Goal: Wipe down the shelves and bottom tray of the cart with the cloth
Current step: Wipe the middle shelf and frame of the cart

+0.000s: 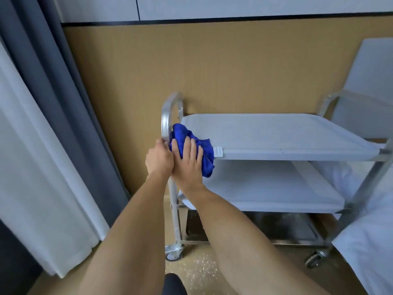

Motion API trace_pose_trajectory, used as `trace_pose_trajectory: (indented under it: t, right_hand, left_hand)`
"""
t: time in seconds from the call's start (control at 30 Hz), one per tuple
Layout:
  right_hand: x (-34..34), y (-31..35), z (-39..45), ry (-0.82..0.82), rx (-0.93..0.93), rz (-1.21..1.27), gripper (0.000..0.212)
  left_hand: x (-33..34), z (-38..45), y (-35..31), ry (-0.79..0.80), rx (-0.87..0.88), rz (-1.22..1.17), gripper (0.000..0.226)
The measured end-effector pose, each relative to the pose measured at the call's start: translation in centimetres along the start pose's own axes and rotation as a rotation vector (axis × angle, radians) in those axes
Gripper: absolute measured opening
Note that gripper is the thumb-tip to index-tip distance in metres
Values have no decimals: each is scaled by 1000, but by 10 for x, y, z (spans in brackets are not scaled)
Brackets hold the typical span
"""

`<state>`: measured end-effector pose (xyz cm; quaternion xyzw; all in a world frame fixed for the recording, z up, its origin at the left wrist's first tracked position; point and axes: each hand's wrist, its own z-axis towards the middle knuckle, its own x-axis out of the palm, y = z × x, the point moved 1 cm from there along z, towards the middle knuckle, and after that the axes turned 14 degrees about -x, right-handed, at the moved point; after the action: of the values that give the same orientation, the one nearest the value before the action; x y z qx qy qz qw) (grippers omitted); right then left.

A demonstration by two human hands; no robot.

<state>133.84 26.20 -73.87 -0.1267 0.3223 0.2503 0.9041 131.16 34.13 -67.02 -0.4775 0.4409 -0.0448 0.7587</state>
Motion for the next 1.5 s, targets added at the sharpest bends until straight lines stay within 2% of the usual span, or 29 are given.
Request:
trace_pose_trajectory:
  t: [0.1,0.17,0.23,0.33,0.53,0.73,0.8,0.87,1.0,1.13,1.2,1.33,1.37,1.43,1.5]
  right_hand:
    - [-10,-32,-4,120,-146,-55,50]
    - [-23,-56,-10,141,-106,-45,50]
    - [-37,-83,-21,146,-27,-49,48]
    - [-56,-132,-42,157,27,-115,49]
    - [-103,-253,-91,115,353,-174,46]
    - [-153,-397,-119,109,763,-152,43]
    - [-171,-438,-122,154,888,-133,42]
    - [-174,-454,-122,179,934,-149,41]
    - [-151,-417,-108,147,859,-221,36]
    - [-133,-337,-80,255,644,-283,35]
    - [-119,-291,-65,251,569,-265,33]
    - [-91,-215,-39,229,477,-225,28]
    - [-86,-203,-33,235,468,-228,28]
    - [-77,-184,-24,263,412,-247,29]
    - [-69,-168,-12,275,318,-270,29]
  left_hand:
    - [2,-4,-6,-62,-3,200,31]
    - [9,-13,-20,-228,47,314,46]
    - [17,-29,-42,-304,165,422,64]
    - [38,-55,-72,-215,329,513,67]
    - [88,-88,-89,0,318,521,53]
    - [116,-100,-85,-27,368,490,29]
    - [123,-104,-80,-54,403,506,29]
    - [128,-106,-74,-67,424,523,32]
    - [131,-102,-74,-56,365,550,55]
    - [129,-101,-79,-33,338,535,62]
    - [124,-103,-80,-10,332,500,64]
    - [90,-88,-69,-171,344,489,69]
    - [76,-82,-63,-222,303,483,72]
    - [49,-61,-45,-289,108,389,75]
    - [29,-35,-25,-256,-103,181,68]
